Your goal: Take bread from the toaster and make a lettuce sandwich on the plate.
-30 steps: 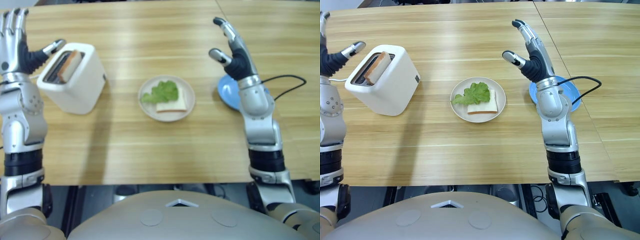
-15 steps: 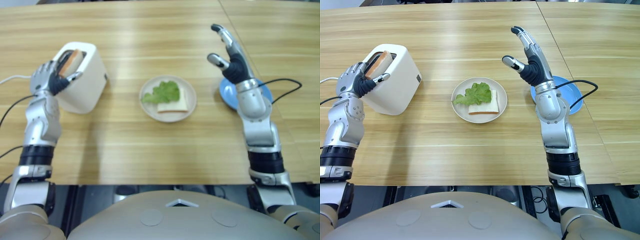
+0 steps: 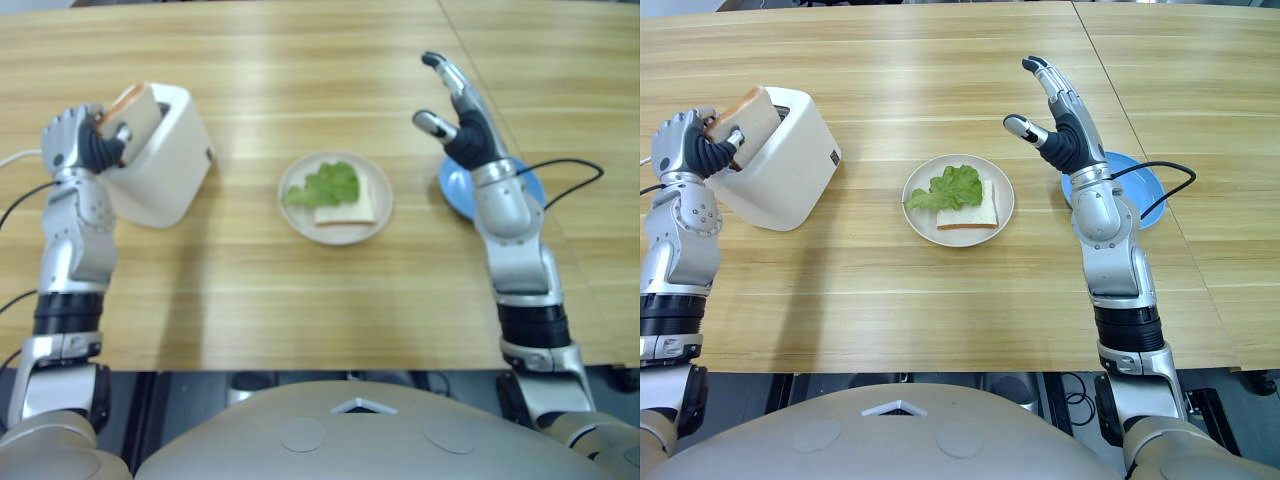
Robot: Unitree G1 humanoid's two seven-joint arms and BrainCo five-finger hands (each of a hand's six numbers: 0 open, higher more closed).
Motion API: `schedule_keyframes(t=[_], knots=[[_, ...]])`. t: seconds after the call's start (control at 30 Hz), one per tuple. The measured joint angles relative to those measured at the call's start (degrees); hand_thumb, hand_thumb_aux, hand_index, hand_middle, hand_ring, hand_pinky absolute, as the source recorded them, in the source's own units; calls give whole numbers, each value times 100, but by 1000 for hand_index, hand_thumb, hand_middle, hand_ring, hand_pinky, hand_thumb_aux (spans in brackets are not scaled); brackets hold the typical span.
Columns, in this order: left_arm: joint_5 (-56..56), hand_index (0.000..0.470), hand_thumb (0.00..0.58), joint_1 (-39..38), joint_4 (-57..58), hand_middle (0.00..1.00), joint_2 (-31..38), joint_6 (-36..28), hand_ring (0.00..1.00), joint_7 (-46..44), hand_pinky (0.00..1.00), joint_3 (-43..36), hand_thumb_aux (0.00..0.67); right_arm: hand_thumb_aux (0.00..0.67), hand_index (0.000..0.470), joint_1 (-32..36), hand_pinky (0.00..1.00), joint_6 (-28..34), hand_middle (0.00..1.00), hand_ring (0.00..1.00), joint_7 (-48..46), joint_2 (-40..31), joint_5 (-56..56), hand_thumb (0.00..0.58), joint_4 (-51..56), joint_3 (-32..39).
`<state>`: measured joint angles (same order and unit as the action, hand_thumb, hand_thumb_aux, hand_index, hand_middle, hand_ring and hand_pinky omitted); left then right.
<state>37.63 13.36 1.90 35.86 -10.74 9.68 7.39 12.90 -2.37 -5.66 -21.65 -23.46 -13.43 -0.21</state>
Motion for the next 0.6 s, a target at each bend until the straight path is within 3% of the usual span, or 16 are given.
schedule_keyframes(t=[0.17, 0.3, 0.47, 0.6], knots=[[-762, 460, 580, -139, -1338, 1000, -537, 838, 1000, 492, 1000, 572, 670, 0, 0, -15, 0, 0, 0, 0, 9, -11, -46, 0, 11, 8], [-1538, 460, 580, -35, -2301, 1000, -972, 1313, 1000, 317, 1000, 638, 670, 0, 0, -52, 0, -2, 0, 0, 28, -8, -46, 0, 16, 19], [-3637, 460, 580, 218, -2216, 1000, -2432, 672, 1000, -997, 1000, -228, 670, 0, 0, -100, 0, -22, 0, 0, 139, 3, -45, 0, 142, 7], [-4327, 460, 580, 288, -1371, 1000, -3064, 245, 1000, -1861, 1000, -1077, 670, 0, 0, -108, 0, -66, 0, 0, 205, 12, -31, 0, 215, -20]])
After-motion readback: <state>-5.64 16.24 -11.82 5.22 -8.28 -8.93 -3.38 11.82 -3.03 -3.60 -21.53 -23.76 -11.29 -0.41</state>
